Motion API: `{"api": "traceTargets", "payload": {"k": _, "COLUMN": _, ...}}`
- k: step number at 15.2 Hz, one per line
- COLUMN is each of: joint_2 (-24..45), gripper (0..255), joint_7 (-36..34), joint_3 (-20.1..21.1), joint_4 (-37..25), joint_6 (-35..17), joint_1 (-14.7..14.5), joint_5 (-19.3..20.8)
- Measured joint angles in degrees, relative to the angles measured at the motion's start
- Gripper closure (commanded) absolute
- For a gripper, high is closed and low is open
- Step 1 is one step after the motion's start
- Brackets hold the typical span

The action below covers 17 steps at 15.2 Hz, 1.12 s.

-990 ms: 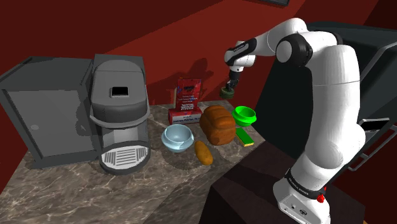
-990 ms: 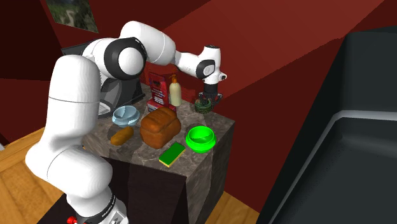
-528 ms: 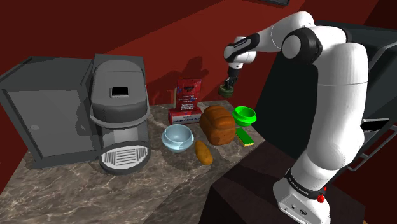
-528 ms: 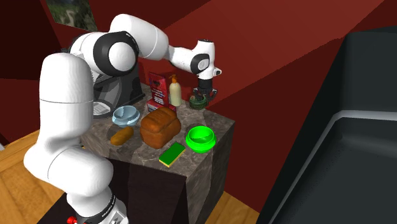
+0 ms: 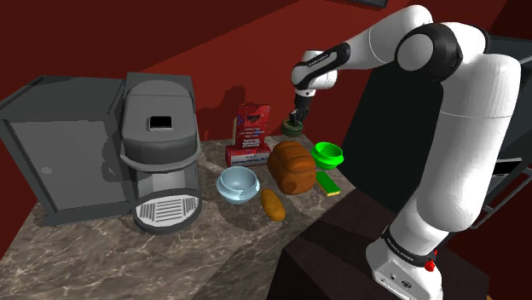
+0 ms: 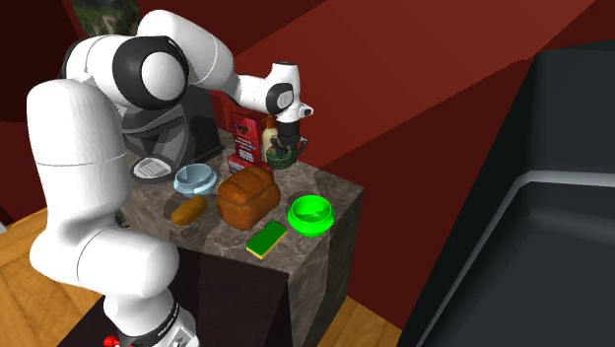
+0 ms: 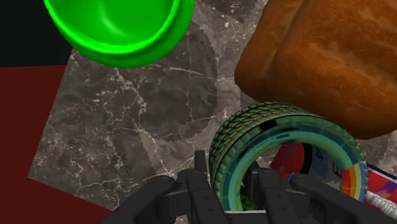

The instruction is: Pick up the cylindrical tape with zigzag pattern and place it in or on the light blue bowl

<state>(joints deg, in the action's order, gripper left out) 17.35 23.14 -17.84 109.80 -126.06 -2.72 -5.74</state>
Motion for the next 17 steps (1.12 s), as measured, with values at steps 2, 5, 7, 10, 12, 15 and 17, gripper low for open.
{"api": "traceTargets", "payload": {"k": 2, "joint_2": -1.83, "gripper": 255, "joint_7": -2.86, "joint_3": 0.59, "joint_4": 1.90, "joint_6": -0.23, "joint_1": -1.94, "joint_5": 0.84}}
{"api": "traceTargets", "payload": {"k": 5, "joint_2": -4.43, "gripper": 255, "joint_7": -6.90, "joint_3": 1.60, "joint_4": 5.69, "joint_6": -1.61, "joint_1": -4.59, "joint_5": 1.93}}
{"api": "traceTargets", "payload": {"k": 7, "joint_2": -6.25, "gripper": 255, "joint_7": -9.73, "joint_3": 2.28, "joint_4": 7.41, "joint_6": -2.12, "joint_1": -6.26, "joint_5": 2.70}}
{"api": "traceTargets", "payload": {"k": 10, "joint_2": -8.16, "gripper": 255, "joint_7": -14.50, "joint_3": 3.77, "joint_4": 9.65, "joint_6": -4.76, "joint_1": -9.02, "joint_5": 3.51}}
{"api": "traceTargets", "payload": {"k": 12, "joint_2": -8.86, "gripper": 255, "joint_7": -17.36, "joint_3": 4.81, "joint_4": 10.58, "joint_6": -7.48, "joint_1": -10.68, "joint_5": 3.94}}
{"api": "traceTargets", "payload": {"k": 15, "joint_2": -10.14, "gripper": 255, "joint_7": -21.69, "joint_3": 6.42, "joint_4": 11.66, "joint_6": -9.13, "joint_1": -13.16, "joint_5": 4.56}}
{"api": "traceTargets", "payload": {"k": 17, "joint_2": -10.61, "gripper": 255, "joint_7": -24.90, "joint_3": 7.70, "joint_4": 12.07, "joint_6": -8.86, "joint_1": -14.97, "joint_5": 4.86}}
